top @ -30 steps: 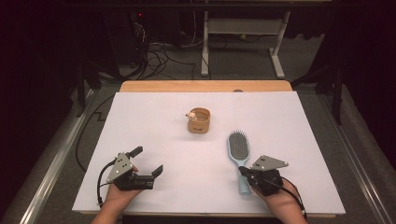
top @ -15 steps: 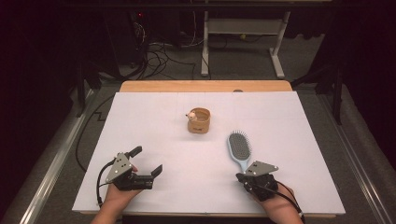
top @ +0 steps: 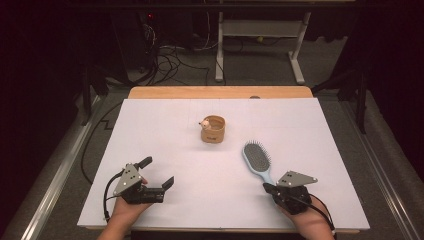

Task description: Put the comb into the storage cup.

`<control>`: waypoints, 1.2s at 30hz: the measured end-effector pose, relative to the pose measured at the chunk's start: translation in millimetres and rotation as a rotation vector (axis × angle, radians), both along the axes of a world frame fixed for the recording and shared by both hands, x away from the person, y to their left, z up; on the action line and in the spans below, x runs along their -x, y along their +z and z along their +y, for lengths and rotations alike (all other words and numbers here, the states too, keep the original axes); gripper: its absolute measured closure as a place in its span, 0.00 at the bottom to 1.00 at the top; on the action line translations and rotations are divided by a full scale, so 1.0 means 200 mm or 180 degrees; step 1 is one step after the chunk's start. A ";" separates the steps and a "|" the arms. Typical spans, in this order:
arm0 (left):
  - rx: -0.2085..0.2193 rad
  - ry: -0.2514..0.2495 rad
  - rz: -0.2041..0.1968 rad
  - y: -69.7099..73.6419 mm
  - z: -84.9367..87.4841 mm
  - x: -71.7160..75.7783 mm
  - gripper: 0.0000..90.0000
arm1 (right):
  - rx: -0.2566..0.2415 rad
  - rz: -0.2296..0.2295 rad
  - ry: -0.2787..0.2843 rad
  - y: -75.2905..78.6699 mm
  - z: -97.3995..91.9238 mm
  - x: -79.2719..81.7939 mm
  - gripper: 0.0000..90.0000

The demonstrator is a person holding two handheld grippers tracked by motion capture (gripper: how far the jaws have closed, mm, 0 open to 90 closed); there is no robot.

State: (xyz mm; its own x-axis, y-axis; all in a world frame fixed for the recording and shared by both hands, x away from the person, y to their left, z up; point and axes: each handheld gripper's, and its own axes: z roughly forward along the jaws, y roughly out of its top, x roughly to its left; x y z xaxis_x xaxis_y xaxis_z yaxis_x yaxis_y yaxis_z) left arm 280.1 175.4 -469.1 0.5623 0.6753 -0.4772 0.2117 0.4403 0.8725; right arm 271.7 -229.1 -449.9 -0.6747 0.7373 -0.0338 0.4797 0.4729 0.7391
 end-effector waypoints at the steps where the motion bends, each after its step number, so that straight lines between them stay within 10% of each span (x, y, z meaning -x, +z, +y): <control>1: 0.0001 -0.0001 -0.0001 0.00 0.00 0.00 0.00 | -0.0028 -0.0011 -0.0026 0.00 -0.01 0.00 1.00; 10: -0.0004 0.0004 0.0008 0.00 0.00 0.00 0.00 | -0.0242 -0.0083 -0.0278 0.02 -0.07 -0.02 0.90; 25: -0.0004 0.0013 0.0004 0.00 0.00 0.00 0.00 | -0.0530 0.0037 -0.0470 0.01 -0.12 -0.06 0.29; 36: -0.0003 0.0015 -0.0002 0.00 0.00 0.00 0.00 | -0.0449 0.0013 -0.0553 0.00 -0.11 -0.06 0.02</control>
